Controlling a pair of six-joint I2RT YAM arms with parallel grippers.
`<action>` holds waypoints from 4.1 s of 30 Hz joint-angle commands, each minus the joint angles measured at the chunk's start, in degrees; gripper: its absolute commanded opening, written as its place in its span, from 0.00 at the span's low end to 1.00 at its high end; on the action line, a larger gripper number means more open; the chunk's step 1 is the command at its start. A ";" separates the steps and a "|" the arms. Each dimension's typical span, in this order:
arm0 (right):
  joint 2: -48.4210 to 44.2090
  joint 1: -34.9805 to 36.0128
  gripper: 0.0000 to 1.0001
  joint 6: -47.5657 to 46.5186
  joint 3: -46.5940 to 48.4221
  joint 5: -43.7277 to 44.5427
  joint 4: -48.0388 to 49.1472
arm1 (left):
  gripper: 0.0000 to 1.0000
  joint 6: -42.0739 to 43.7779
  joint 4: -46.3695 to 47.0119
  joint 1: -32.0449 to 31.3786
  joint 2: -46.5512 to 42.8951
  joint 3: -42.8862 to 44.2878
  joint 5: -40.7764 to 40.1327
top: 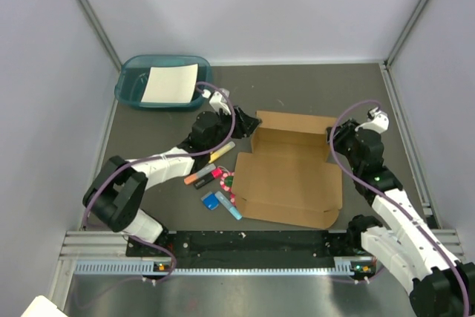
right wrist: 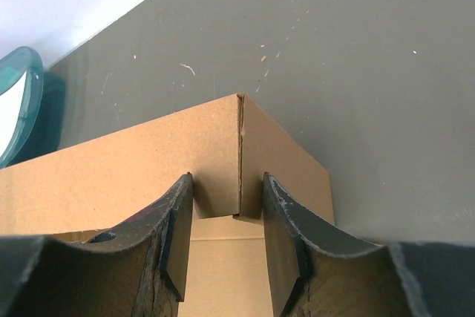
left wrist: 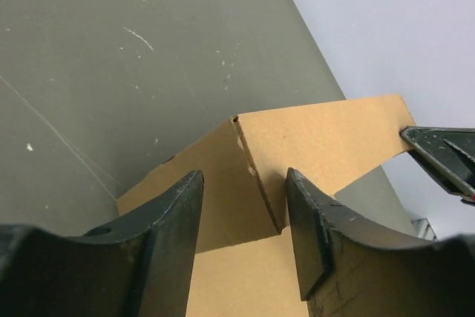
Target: Fold the paper box
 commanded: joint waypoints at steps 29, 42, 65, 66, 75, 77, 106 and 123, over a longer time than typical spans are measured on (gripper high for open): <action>-3.86 -0.40 0.29 4.07 -8.52 -2.65 -9.00 | 0.30 -3.69 8.62 -2.68 5.15 -6.86 4.03; -4.57 -0.40 0.61 0.64 3.70 1.31 -16.99 | 0.63 1.06 -5.52 -1.01 -5.13 -1.06 -0.37; 26.53 44.07 0.71 -49.53 40.09 45.42 -31.94 | 0.74 -0.17 -22.32 5.75 -37.90 -12.46 -11.09; 27.85 44.86 0.72 -53.03 39.74 45.52 -30.29 | 0.74 -0.34 -23.54 5.75 -41.22 -13.35 -11.18; 37.96 46.98 0.75 -60.78 38.42 50.86 -27.20 | 0.74 0.71 -29.87 5.75 -53.03 -19.16 -11.62; 40.42 46.89 0.75 -62.02 38.16 52.02 -25.88 | 0.74 0.71 -30.06 5.75 -54.00 -20.21 -11.27; 48.35 39.68 0.07 -74.33 34.99 55.62 -13.04 | 0.74 2.73 -31.46 5.75 -55.67 -21.53 -11.88; 39.38 31.61 0.00 -43.33 61.86 42.73 -48.95 | 0.74 5.54 -37.78 5.75 -57.16 -7.32 -16.63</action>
